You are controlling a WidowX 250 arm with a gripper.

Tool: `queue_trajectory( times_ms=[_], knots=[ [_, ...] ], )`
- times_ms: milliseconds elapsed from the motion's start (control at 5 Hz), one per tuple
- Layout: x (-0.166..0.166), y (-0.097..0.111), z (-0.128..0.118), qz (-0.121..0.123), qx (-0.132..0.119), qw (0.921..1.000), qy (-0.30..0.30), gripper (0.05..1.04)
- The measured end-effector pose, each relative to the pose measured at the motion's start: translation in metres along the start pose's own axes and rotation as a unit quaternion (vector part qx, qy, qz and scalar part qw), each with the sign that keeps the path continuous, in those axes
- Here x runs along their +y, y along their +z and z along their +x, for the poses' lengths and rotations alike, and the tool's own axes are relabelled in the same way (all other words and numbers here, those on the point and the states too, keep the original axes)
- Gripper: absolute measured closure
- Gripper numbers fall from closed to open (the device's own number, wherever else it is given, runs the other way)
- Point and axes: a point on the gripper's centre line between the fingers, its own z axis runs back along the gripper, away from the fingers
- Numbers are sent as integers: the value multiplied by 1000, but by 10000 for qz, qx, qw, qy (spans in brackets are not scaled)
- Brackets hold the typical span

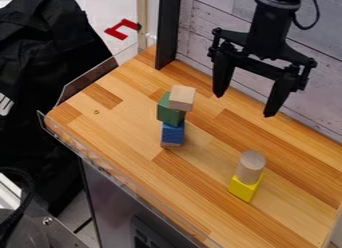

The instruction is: Move the cylinder from the top of the yellow cube to the top of the tower

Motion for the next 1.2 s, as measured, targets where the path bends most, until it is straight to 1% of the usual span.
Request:
queue_trajectory(
  times_ms=[200,400,600,800,1000,1200],
  knots=[
    [1,-11,-2,59,174,9998,17,84],
    [-10,-20,-1,12,213,9995,-235,84],
    [-22,-33,-11,-78,425,9979,-483,84],
    [-28,-40,-16,-180,548,9970,-525,84],
    [-26,-49,-21,-161,662,9964,-511,84],
    [-26,-62,-22,-163,742,9961,-454,84]
  ],
)
